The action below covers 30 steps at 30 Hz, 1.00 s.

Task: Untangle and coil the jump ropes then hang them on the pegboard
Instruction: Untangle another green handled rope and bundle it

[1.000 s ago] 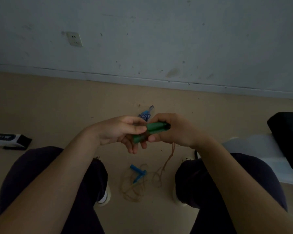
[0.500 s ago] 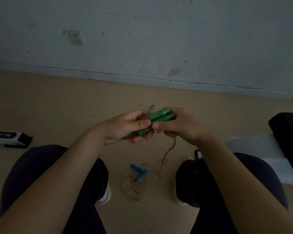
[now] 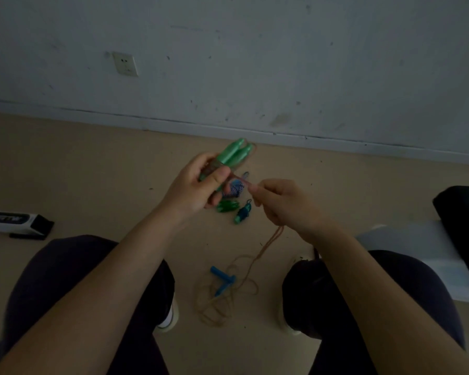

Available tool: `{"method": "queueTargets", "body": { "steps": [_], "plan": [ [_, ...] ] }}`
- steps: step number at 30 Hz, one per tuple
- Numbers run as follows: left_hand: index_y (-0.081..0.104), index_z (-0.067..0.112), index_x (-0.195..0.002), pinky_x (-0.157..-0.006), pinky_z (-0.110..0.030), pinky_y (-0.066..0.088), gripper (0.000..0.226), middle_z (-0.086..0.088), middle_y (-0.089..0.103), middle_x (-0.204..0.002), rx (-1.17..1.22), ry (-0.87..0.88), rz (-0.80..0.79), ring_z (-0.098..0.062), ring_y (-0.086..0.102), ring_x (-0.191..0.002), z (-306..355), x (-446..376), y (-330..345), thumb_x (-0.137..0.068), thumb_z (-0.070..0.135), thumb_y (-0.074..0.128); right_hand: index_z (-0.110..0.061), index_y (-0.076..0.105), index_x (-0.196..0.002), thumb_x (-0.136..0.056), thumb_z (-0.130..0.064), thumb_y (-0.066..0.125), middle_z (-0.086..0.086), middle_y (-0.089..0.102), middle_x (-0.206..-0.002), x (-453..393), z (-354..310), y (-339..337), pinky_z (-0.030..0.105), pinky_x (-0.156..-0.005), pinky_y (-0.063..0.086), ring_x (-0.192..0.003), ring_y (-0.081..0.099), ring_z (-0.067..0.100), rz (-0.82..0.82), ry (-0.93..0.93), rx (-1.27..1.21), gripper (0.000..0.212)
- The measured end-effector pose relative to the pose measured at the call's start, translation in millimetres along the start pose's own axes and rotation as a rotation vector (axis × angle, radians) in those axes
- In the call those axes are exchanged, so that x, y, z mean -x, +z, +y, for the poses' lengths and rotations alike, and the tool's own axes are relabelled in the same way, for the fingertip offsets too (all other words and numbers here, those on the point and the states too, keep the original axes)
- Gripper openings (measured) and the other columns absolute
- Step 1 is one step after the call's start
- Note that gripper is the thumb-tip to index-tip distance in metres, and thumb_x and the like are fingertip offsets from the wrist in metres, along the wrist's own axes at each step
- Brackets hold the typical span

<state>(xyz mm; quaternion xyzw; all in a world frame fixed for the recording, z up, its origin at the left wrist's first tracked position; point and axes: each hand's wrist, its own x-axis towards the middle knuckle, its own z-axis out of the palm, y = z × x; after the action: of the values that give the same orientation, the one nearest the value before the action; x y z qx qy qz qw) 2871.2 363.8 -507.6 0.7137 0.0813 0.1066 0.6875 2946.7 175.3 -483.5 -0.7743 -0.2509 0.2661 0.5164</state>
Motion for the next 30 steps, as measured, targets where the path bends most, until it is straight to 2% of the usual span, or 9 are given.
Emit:
{"method": "queueTargets", "body": {
  "steps": [4,7,9,12,14,17,22,27,30],
  "plan": [
    [0.063,0.030,-0.110,-0.042,-0.024,0.039,0.013,0.000,0.068,-0.071,-0.154,0.010,-0.044,-0.014,0.054,-0.048,-3,1,1,-0.100,0.023,0.061,-0.020,0.056,-0.065,-0.100,-0.031,0.054,-0.013,0.041,-0.046,3,-5,-4,0.025,-0.050,0.029,-0.043,0.035,0.002,0.046,-0.106,0.081,0.037],
    [0.063,0.030,-0.113,-0.042,-0.023,0.037,0.018,-0.001,0.064,-0.067,-0.214,-0.054,-0.077,-0.013,0.050,-0.044,-4,2,7,-0.100,0.018,0.061,-0.013,0.063,-0.075,-0.099,-0.023,0.055,-0.015,0.047,-0.054,4,-5,-3,0.024,-0.054,0.034,-0.050,0.039,0.002,0.036,-0.183,0.179,0.027],
    [0.063,0.030,-0.111,-0.042,-0.024,0.038,0.016,0.000,0.064,-0.066,-0.301,-0.112,-0.179,-0.013,0.050,-0.044,-2,4,4,-0.100,0.020,0.061,-0.007,0.064,-0.082,-0.098,-0.019,0.058,-0.011,0.048,-0.062,4,-4,-6,0.023,-0.056,0.035,-0.053,0.041,0.002,0.040,-0.249,0.253,0.021],
    [0.063,0.025,-0.120,-0.044,-0.027,0.041,0.020,-0.001,0.065,-0.070,-0.315,-0.219,-0.375,-0.015,0.053,-0.049,2,9,7,-0.101,0.021,0.060,-0.014,0.065,-0.082,-0.094,-0.015,0.063,-0.014,0.053,-0.067,6,-7,-11,0.015,-0.060,0.037,-0.060,0.049,0.000,0.028,-0.363,0.390,0.013],
    [0.058,0.021,-0.132,-0.046,-0.027,0.042,0.031,-0.002,0.065,-0.072,-0.323,-0.284,-0.477,-0.016,0.053,-0.051,4,10,10,-0.101,0.022,0.059,-0.012,0.068,-0.085,-0.093,-0.012,0.064,-0.009,0.058,-0.074,7,-6,-8,0.022,-0.066,0.043,-0.068,0.054,0.003,-0.007,-0.418,0.447,0.009],
    [0.053,0.019,-0.138,-0.047,-0.026,0.044,0.037,-0.004,0.065,-0.075,-0.301,-0.318,-0.579,-0.014,0.054,-0.053,7,12,13,-0.101,0.021,0.058,-0.003,0.070,-0.089,-0.093,-0.008,0.064,0.003,0.063,-0.080,4,-2,-2,0.034,-0.073,0.049,-0.076,0.059,0.018,0.001,-0.444,0.466,0.009],
    [0.058,0.019,-0.130,-0.050,-0.023,0.045,0.032,-0.003,0.076,-0.099,-0.264,-0.266,-0.563,-0.017,0.065,-0.065,10,9,10,-0.099,0.016,0.062,-0.008,0.070,-0.090,-0.094,-0.014,0.064,0.000,0.063,-0.083,0,4,-3,0.034,-0.076,0.048,-0.078,0.057,0.015,0.073,-0.340,0.384,0.009],
    [0.053,0.026,-0.132,-0.055,-0.014,0.044,0.037,-0.003,0.074,-0.106,-0.286,-0.173,-0.469,-0.007,0.065,-0.068,5,11,6,-0.097,0.016,0.064,-0.010,0.067,-0.096,-0.094,-0.017,0.064,0.001,0.066,-0.080,-3,4,-1,0.029,-0.065,0.052,-0.070,0.063,0.010,0.077,-0.281,0.255,0.008],
    [0.039,0.029,-0.143,-0.060,-0.016,0.048,0.057,-0.005,0.070,-0.106,-0.251,-0.112,-0.435,-0.002,0.066,-0.069,4,14,8,-0.096,0.010,0.065,-0.009,0.056,-0.098,-0.092,-0.016,0.066,0.013,0.064,-0.080,-3,4,-2,0.040,-0.062,0.052,-0.071,0.063,0.029,0.072,-0.270,0.163,0.013]
  ]
}}
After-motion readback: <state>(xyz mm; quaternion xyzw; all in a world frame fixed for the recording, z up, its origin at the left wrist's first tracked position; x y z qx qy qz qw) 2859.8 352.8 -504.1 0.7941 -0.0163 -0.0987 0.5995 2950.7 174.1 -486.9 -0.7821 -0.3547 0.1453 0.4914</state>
